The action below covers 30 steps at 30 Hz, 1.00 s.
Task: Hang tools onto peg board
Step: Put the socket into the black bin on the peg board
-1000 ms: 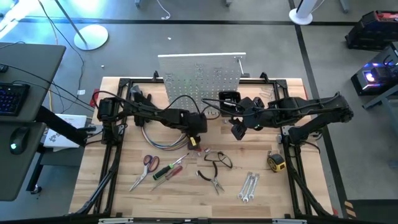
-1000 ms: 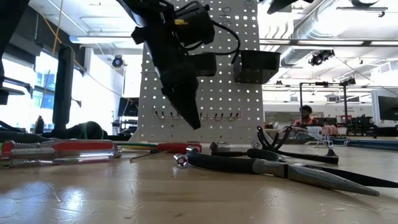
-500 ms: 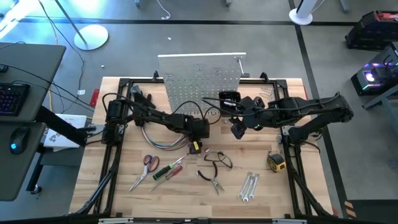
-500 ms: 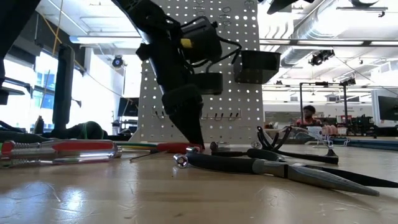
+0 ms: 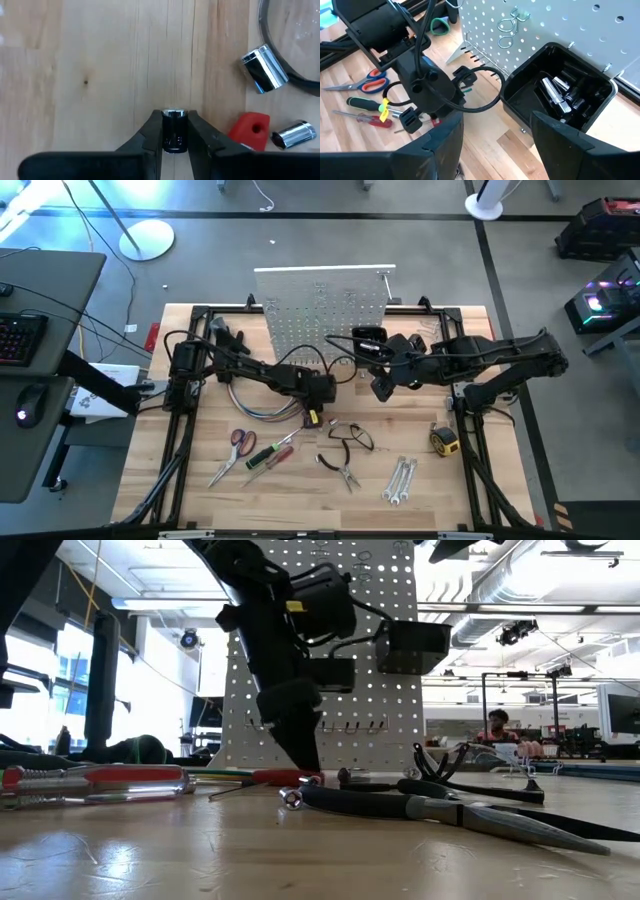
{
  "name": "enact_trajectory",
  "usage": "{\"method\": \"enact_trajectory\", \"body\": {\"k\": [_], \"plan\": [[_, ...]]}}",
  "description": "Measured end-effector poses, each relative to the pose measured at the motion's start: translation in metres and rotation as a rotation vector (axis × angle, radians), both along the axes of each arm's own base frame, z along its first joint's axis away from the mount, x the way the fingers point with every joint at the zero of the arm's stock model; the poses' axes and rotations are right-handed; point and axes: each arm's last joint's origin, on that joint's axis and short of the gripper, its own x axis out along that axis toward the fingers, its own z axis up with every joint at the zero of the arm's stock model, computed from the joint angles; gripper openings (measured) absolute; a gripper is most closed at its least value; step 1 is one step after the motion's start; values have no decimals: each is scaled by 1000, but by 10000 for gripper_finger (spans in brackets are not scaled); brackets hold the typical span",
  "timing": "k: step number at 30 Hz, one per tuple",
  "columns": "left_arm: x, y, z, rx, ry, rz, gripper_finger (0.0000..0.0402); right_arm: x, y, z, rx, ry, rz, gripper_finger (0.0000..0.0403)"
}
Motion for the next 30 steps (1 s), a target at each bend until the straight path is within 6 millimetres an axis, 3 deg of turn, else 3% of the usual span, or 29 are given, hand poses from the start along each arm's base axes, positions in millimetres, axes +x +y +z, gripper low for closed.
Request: {"method": "enact_trajectory", "body": {"k": [4,12,17,21,24,30], "plan": [[-8,2,15,6,2,8,48,1,0,1,-16,-5,1,224],[-17,6,84,60,-238,4,48,1,2,16,-67,-123,66,224],[-17,6,128,74,-499,17,48,-11,-2,29,-99,-200,34,224],[-11,6,151,73,-709,27,48,-21,-5,38,-105,-256,-11,224],[-4,7,164,81,-857,42,48,-25,-6,41,-112,-274,-28,224],[16,14,151,140,-962,117,48,-27,-7,42,-122,-281,-47,224]]}}
